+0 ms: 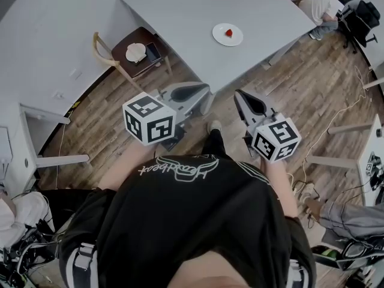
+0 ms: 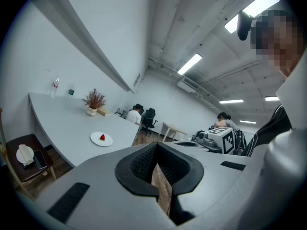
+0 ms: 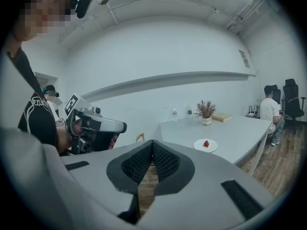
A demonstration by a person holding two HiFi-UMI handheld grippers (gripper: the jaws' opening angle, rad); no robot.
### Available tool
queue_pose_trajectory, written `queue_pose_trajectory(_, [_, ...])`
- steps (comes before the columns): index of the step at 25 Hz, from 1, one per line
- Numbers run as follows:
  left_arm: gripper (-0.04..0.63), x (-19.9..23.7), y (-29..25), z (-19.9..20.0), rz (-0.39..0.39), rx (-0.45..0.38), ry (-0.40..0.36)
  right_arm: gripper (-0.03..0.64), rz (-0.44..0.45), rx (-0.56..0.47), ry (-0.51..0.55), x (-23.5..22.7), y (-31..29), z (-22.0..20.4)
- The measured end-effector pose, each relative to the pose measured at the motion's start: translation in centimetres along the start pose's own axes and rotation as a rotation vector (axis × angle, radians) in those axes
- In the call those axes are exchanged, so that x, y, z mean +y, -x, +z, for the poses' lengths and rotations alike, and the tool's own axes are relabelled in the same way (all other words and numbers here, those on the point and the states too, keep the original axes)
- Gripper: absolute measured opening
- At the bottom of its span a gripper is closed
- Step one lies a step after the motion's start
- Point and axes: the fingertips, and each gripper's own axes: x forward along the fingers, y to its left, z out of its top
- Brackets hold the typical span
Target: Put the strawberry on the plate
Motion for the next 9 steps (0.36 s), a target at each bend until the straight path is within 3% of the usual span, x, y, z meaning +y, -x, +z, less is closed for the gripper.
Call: queue_pose_trajectory(9, [0.007, 0.18, -0.68, -0.18, 0.001, 0.003, 0.003, 0.008, 0.002, 0.001, 0.000, -0.61, 0.05, -0.12])
